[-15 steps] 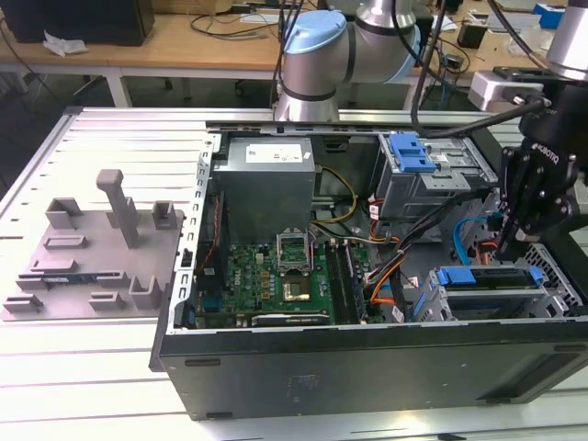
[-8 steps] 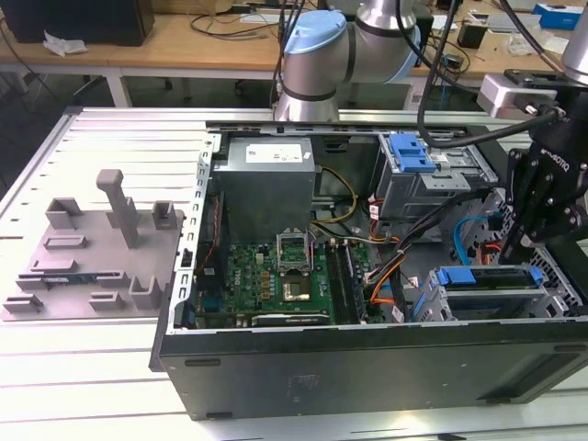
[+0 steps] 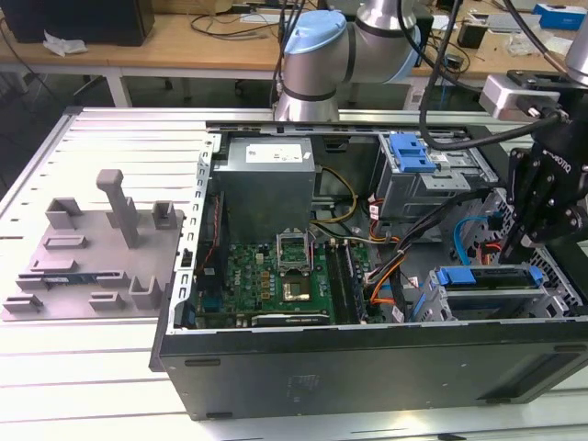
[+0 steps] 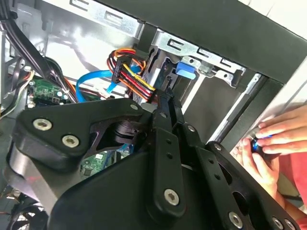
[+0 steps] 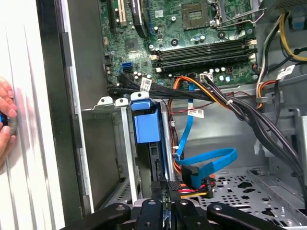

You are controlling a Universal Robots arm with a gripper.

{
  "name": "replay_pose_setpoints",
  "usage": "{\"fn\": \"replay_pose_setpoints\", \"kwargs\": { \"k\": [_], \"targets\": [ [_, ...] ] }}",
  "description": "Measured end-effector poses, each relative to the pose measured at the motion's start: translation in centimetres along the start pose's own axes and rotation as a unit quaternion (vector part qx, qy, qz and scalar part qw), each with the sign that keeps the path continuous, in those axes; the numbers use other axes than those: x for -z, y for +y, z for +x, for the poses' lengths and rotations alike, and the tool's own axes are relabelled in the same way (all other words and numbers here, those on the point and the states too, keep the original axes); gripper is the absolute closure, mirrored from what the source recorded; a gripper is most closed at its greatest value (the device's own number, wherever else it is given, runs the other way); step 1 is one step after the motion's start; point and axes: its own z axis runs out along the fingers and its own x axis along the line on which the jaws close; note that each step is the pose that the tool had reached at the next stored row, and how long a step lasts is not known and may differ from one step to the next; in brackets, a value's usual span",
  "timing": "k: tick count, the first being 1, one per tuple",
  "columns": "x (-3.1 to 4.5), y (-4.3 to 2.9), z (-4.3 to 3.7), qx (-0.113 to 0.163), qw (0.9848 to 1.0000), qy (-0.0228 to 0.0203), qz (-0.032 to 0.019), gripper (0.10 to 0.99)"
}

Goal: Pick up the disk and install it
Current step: 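Insert the first disk wire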

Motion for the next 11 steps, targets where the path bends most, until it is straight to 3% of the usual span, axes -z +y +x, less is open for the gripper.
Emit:
{"fn": "replay_pose_setpoints", "kwargs": {
  "k": [3,11],
  "targets": [
    [-0.06,-0.1,0.36,0.0,0.9999,-0.0125,-0.0016,0.922],
    [-0.13,-0.32,0.61,0.0,0.9999,-0.0144,-0.0018,0.922]
  ]
}}
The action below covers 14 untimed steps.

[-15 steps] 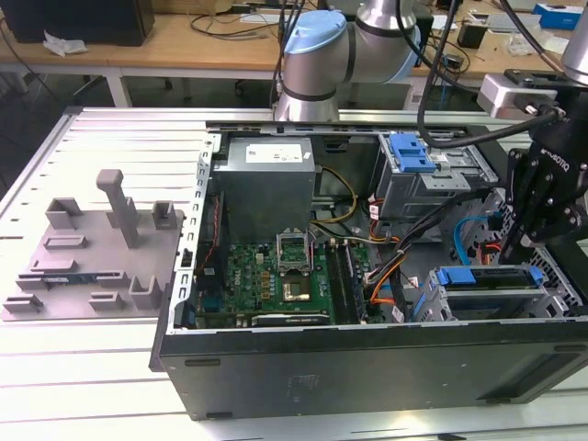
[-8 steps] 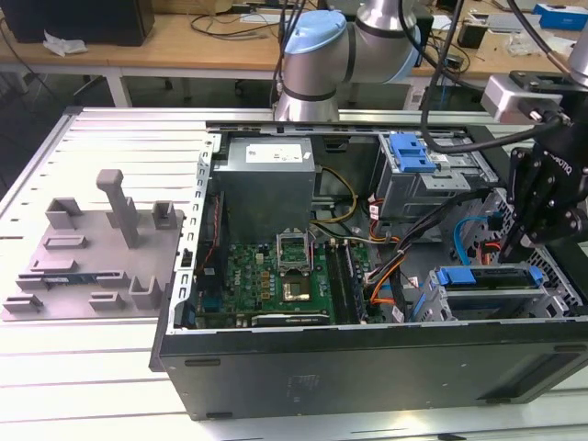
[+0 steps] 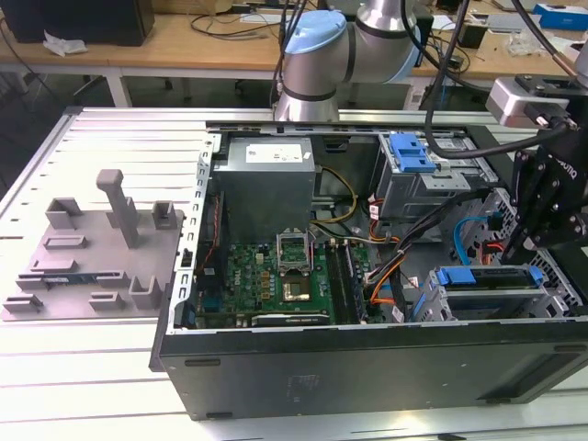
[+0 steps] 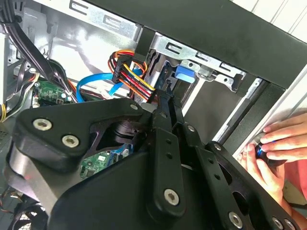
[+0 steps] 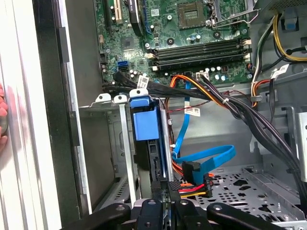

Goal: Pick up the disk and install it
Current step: 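Insert the first disk wire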

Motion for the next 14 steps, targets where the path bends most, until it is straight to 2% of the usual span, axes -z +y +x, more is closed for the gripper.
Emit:
{"fn": "replay_pose_setpoints", "kwargs": {
  "k": [7,10,12,14],
  "targets": [
    [-0.03,-0.03,0.16,0.0,1.0,-0.0002,-0.0003,0.922],
    [-0.1,-0.04,0.36,0.0,1.0,-0.0006,-0.0025,0.922],
    [-0.13,-0.06,0.39,0.001,1.0,-0.0009,-0.0048,0.922],
    [-0.16,-0.16,0.44,0.001,0.9999,-0.003,-0.0109,0.922]
  ]
}}
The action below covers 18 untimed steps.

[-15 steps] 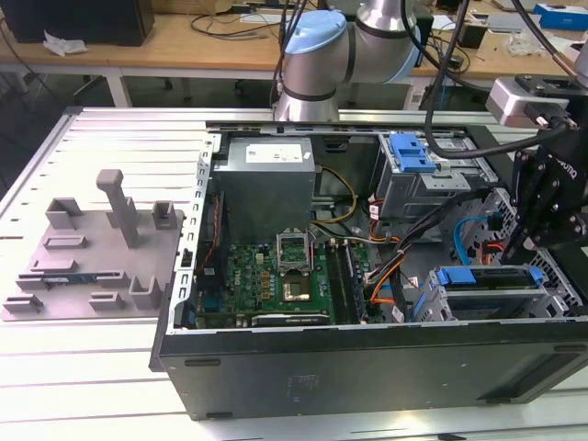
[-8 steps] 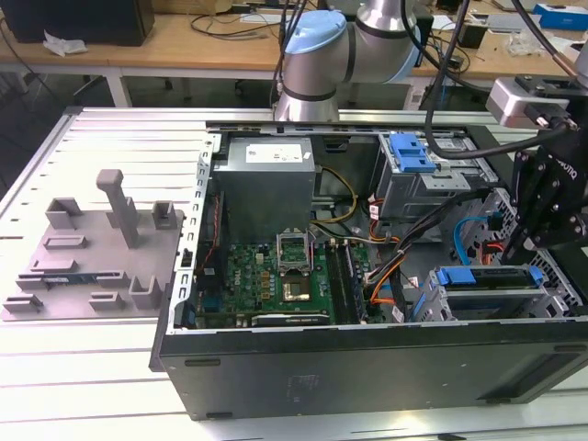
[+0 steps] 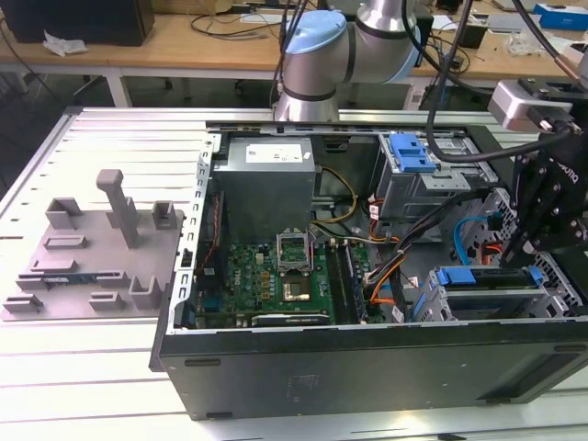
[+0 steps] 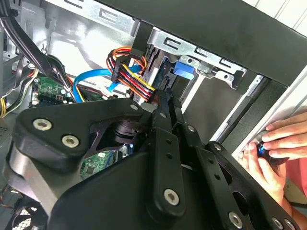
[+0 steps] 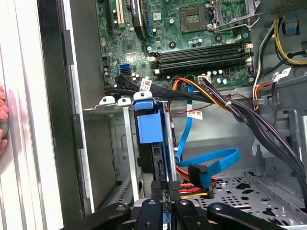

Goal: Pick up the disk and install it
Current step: 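Insert the first disk wire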

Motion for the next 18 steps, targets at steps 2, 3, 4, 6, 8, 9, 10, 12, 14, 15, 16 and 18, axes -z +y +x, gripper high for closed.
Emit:
{"fn": "replay_pose_setpoints", "kwargs": {
  "k": [2,3,4,6,8,9,10,12,14,15,16,18],
  "targets": [
    [0.0,-0.15,-0.01,0.0,1.0,-0.0012,-0.0005,0.922],
    [0.0,-0.21,-0.02,0.0,1.0,-0.0015,-0.001,0.922],
    [-0.01,-0.24,-0.03,0.0,1.0,-0.0017,-0.0016,0.922],
    [-0.02,-0.27,-0.02,0.001,1.0,-0.0019,-0.0023,0.922],
    [-0.02,-0.28,-0.03,0.001,1.0,-0.0018,-0.0024,0.922],
    [-0.02,-0.27,-0.03,0.001,1.0,-0.0018,-0.0024,0.922],
    [-0.02,-0.28,-0.02,0.001,1.0,-0.0018,-0.0024,0.922],
    [-0.03,-0.28,-0.03,0.001,1.0,-0.0018,-0.0024,0.922],
    [-0.03,-0.28,-0.03,0.004,1.0,-0.0018,-0.0022,0.922],
    [-0.03,-0.28,-0.03,0.006,1.0,-0.0018,-0.002,0.922],
    [-0.03,-0.28,-0.04,0.008,1.0,-0.0017,-0.0018,0.922],
    [-0.03,-0.27,-0.08,0.011,0.9999,-0.0018,-0.0014,0.922]
  ]
}}
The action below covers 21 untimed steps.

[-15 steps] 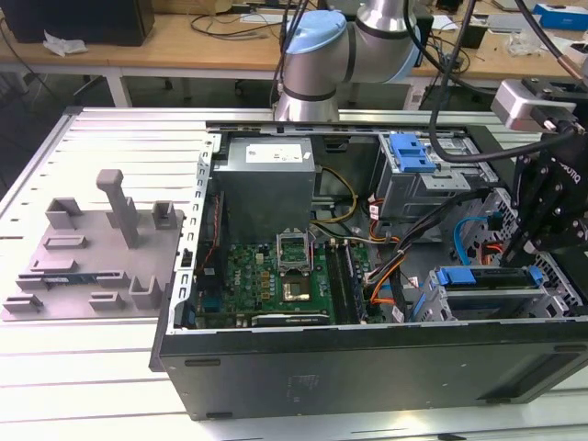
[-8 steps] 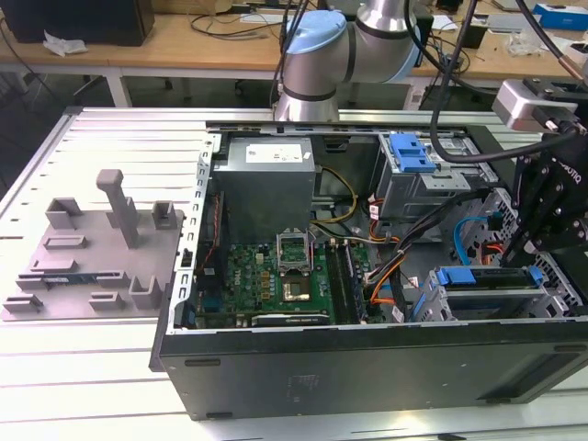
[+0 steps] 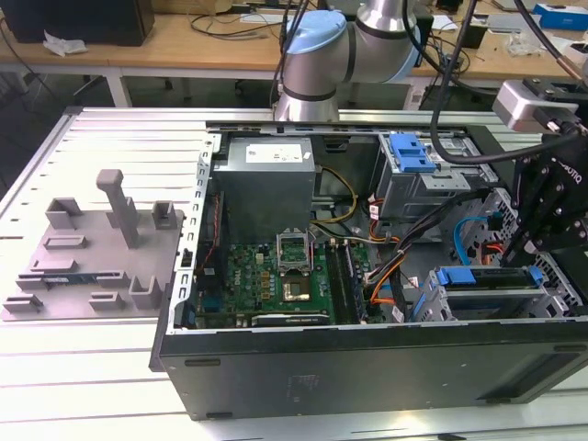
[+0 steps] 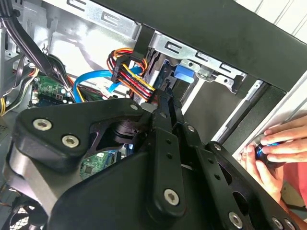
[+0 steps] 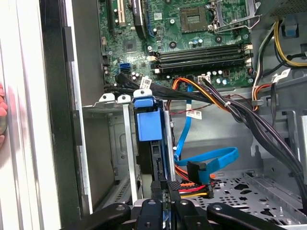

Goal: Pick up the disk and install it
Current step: 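Insert the first disk wire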

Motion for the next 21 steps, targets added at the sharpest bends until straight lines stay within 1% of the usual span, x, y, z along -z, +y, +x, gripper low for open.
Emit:
{"fn": "replay_pose_setpoints", "kwargs": {
  "k": [3,5,9,13,21],
  "targets": [
    [0.02,0.02,-0.22,0.008,1.0,0.0002,0.0012,0.922],
    [0.02,0.02,-0.22,0.011,0.9999,0.0002,0.0021,0.922],
    [0.03,0.04,-0.23,0.015,0.9999,-0.0001,0.0061,0.922],
    [0.02,0.22,-0.21,0.015,0.9999,-0.0001,0.0063,0.922],
    [0.02,0.24,-0.19,0.015,0.9999,-0.0001,0.0063,0.922]
  ]
}}
